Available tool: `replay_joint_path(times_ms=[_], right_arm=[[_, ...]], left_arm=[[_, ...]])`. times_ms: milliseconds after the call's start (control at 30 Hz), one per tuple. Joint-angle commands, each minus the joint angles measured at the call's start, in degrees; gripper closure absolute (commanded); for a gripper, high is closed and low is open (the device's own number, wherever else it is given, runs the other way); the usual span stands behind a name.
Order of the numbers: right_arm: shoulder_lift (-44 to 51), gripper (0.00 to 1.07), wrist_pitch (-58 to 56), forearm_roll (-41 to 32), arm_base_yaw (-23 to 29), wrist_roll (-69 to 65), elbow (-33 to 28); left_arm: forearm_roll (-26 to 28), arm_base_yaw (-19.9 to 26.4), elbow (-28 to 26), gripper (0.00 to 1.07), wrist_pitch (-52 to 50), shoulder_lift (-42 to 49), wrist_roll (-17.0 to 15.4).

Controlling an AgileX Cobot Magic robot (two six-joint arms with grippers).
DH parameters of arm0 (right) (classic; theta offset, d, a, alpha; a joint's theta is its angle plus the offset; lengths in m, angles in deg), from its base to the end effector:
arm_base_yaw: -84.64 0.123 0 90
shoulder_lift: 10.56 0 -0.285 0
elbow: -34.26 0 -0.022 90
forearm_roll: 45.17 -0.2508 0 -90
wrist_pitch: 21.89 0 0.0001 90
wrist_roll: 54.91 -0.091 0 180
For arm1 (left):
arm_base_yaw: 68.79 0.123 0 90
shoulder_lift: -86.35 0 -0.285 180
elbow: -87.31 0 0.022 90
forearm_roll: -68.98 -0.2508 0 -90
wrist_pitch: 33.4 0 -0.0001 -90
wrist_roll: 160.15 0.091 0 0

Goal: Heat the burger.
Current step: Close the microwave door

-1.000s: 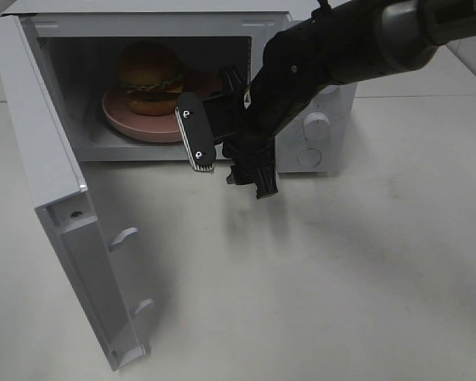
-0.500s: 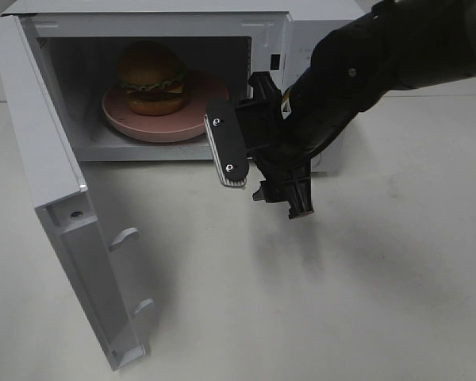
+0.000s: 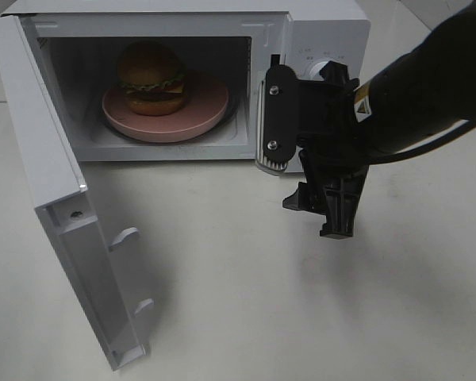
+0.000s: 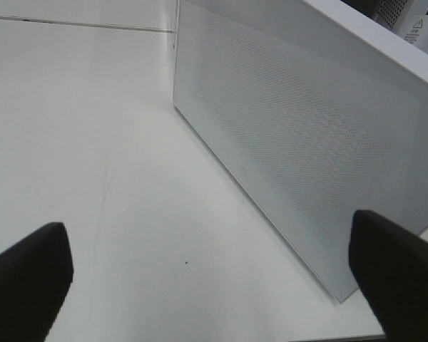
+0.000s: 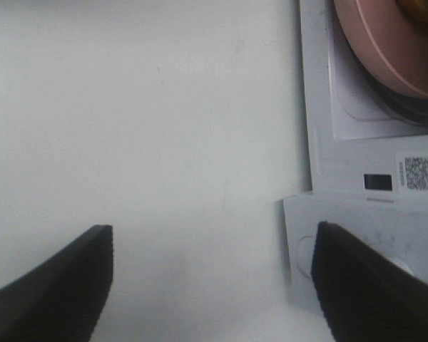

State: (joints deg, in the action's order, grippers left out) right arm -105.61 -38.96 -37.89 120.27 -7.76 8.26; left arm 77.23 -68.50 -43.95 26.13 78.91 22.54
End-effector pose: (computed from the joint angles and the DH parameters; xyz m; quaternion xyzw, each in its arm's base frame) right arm 0.2556 0.1790 0.2287 -0.6538 0.6662 -0.0747 0.3509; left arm -0.0049 -0.0113 0.2789 0.0198 0.8443 -0.0581 0.5324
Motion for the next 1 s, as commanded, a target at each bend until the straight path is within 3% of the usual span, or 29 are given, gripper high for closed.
replay_joint_path(times_ms=[33, 267, 433, 733, 1000], right_arm=[[5.6, 0.31, -0.4, -0.3, -0.1, -9.6, -3.8], [12.7, 0.31, -6.6, -0.5, -0.1, -23.1, -6.5], [21.2, 0.31, -19.6, -0.4, -0.1, -36.3, -6.5], [29.8, 0.31, -31.7, -0.5, -0.1, -42.6, -6.5], [36.6, 0.31, -50.6, -0.5, -0.1, -45.8, -6.5]], left_arm=[[0.3, -0.2, 0.1, 0.09, -0.3, 1.1, -0.1], [0.3, -0.2, 0.1, 0.09, -0.3, 1.1, -0.1], [0.3, -0.2, 0.1, 0.09, -0.3, 1.1, -0.1], [0.3, -0.2, 0.1, 0.09, -0.3, 1.1, -0.1], [0.3, -0.2, 0.1, 0.09, -0.3, 1.1, -0.1]])
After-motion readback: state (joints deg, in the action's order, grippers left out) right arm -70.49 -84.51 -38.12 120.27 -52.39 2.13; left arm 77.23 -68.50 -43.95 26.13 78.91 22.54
